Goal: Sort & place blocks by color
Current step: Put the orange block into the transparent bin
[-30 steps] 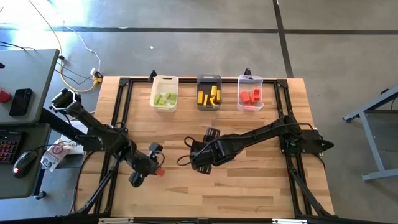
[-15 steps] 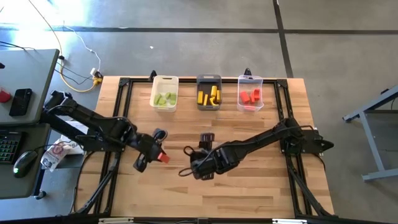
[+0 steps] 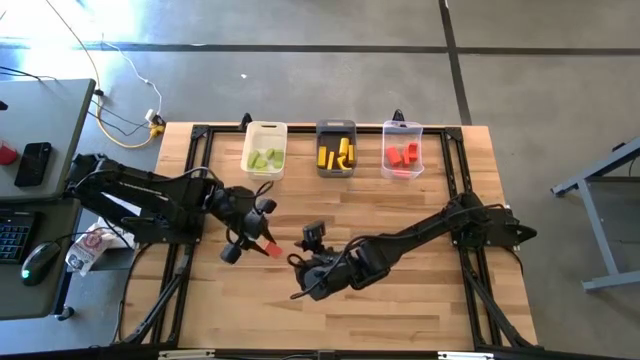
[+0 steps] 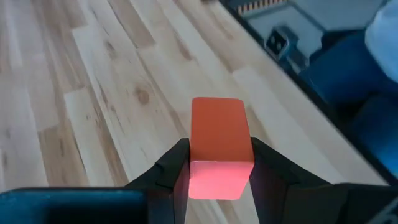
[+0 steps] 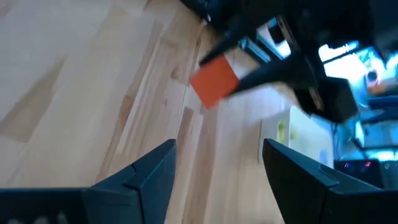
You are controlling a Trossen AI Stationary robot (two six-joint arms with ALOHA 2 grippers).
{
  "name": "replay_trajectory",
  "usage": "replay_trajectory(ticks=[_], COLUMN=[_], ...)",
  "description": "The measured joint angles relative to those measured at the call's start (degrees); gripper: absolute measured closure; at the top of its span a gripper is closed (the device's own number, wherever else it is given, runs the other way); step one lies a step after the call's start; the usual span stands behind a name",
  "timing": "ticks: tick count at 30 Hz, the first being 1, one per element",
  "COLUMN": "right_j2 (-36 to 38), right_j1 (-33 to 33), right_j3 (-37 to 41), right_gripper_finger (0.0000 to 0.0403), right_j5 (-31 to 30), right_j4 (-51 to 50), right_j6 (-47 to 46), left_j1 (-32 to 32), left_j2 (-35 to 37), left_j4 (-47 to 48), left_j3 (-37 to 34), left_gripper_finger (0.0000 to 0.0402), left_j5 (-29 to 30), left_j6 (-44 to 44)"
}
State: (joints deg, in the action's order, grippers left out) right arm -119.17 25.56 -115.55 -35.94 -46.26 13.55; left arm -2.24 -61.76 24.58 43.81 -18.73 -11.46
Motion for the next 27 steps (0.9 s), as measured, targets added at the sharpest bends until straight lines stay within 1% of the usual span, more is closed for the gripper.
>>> replay_trajectory(ticks=[6, 12, 16, 20, 23, 27], right_j2=[0.00, 0.00, 0.00, 0.00, 0.00, 0.00], right_j1=[0.00, 0.00, -0.04, -0.53, -0.86, -1.20], right_j3=[0.00, 0.00, 0.00, 0.00, 0.00, 0.00], right_gripper_finger=[0.0176, 0.0176, 0.0176, 0.0176, 0.0176, 0.0176], right_j5=[-0.02, -0.09, -1.77, -3.21, -3.21, -3.32], right_j4=[3.14, 4.47, 5.45, 7.62, 10.19, 13.46], right_j6=[6.39, 10.94, 12.48, 15.31, 18.13, 21.87], left_j1=[1.65, 3.15, 3.77, 4.59, 5.11, 5.36], left_j2=[0.00, -0.02, -0.03, -0.04, -0.04, -0.04], left_j4=[-4.69, -9.99, -13.89, -17.22, -20.27, -23.43], left_j3=[0.00, 0.00, 0.00, 0.00, 0.00, 0.00], left_gripper_finger=[0.0297, 0.0295, 0.0295, 0.0293, 0.0295, 0.0294], left_j5=[-0.83, -6.24, -7.02, -9.81, -10.20, -11.55], left_j6=[4.89, 10.93, 15.34, 16.70, 19.51, 21.07])
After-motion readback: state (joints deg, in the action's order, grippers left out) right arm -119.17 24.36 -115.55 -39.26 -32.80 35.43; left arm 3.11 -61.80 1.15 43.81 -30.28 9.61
